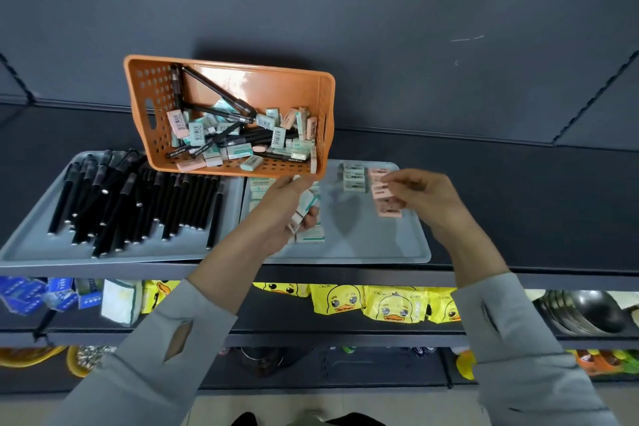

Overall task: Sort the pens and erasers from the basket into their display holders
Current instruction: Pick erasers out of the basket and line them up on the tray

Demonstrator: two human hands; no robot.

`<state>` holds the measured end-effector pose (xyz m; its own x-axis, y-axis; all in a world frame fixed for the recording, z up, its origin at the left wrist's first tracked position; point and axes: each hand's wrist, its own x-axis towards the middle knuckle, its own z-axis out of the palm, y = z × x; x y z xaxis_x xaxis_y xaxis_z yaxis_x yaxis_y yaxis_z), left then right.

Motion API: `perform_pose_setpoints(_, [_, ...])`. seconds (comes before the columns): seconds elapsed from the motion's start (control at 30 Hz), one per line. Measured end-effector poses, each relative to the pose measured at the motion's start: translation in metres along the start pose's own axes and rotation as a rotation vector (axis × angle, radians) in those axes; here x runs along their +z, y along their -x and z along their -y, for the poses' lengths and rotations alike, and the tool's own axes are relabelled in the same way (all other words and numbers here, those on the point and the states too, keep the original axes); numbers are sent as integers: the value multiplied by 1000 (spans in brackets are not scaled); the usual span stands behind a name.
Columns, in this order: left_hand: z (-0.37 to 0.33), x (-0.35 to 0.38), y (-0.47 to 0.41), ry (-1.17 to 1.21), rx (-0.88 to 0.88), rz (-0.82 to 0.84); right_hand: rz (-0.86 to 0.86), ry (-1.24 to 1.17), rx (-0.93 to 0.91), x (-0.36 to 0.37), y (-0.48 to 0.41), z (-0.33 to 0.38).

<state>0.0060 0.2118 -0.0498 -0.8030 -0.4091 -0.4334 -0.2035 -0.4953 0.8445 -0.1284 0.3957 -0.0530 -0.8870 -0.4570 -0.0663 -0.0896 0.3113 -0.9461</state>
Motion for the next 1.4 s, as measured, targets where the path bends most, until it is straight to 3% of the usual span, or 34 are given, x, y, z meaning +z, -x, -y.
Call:
perform_pose_setpoints(0.1, [-1,-1,2,145,-63,55,52,85,6,-15,1,-2])
perform_pose_setpoints(0.27, [4,1,1,164,-5,182,307,380,-66,-2,8,-2])
perform_pose_setpoints(0.4, [7,1,1,157,11,262,207,499,-211,15,15,-10])
perform_pose_setpoints(0.53, [10,5,3,61,7,271,251,605,-259,17,24,-14])
perform_pose_setpoints(0.77, [8,13,4,318,-141,208,130,698,-308,-4,21,-20])
perform_pose_setpoints(0.9, [8,9,6,326,-128,301,57,747,-340,-3,18,-27])
perform_pose_setpoints(0.97, [10,7,8,266,-102,340,10,707,-361,1,17,-23])
perform_pose_setpoints(1.03, [10,7,8,225,-76,343,-6,479,-308,11,19,-11])
perform_pose_setpoints(1.1, [10,7,8,171,-42,350,67,281,-226,23,19,2])
perform_pose_setpoints(1.23, [6,2,10,95,3,341,288,266,-123,41,14,20])
perform_pose_setpoints(1.4, [-5,-15,14,58,70,238,304,-77,-53,50,6,27])
